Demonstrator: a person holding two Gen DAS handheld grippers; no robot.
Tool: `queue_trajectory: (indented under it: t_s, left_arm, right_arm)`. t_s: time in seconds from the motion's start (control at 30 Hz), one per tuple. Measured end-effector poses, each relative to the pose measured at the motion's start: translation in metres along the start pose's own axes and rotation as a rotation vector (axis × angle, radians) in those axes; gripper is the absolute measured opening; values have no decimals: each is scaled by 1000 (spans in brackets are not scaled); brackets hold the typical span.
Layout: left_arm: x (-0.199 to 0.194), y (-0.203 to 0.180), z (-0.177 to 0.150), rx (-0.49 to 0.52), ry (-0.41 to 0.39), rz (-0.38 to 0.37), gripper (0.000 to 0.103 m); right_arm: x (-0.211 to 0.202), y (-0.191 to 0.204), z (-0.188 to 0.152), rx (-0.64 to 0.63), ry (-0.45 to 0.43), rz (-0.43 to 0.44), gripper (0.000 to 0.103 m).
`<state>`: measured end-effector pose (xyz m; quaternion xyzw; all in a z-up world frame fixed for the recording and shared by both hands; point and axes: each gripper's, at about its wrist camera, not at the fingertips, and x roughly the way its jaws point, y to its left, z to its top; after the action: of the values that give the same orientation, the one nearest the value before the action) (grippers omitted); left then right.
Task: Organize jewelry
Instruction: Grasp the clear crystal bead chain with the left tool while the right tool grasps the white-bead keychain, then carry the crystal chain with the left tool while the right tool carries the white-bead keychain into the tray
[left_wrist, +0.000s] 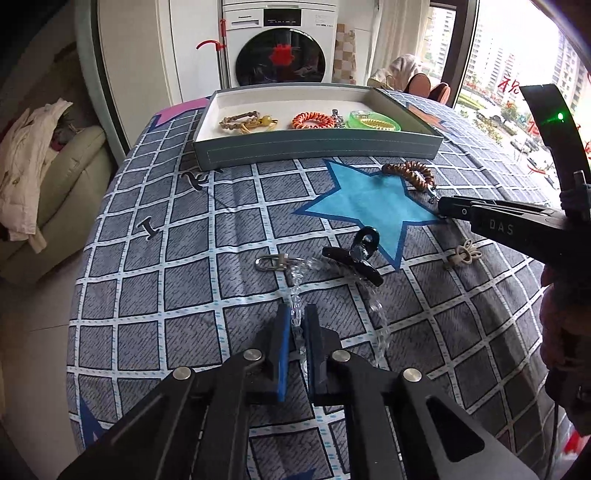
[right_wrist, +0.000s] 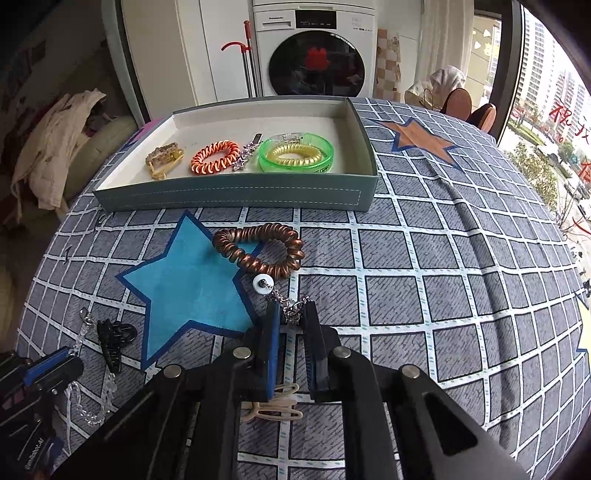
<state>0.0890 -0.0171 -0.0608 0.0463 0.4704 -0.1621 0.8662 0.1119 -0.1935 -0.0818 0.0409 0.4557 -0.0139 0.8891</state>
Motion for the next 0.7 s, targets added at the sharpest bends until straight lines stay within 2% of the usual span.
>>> queue_trajectory:
  t_s: [0.1,0.27,0.7]
  left_arm:
    - [-2,8,-1,-48,6,-63,25]
    - [-11,16,2,-84,-9,-98,25]
    - [-40,22,21,-86,-77,-130,25]
  right_arm:
    - [-6,-8,-2,35,-6,23,13]
    - [-21,-15,-2,61,-26,65,13]
    - [-49,-20,3,96,-63,131,13]
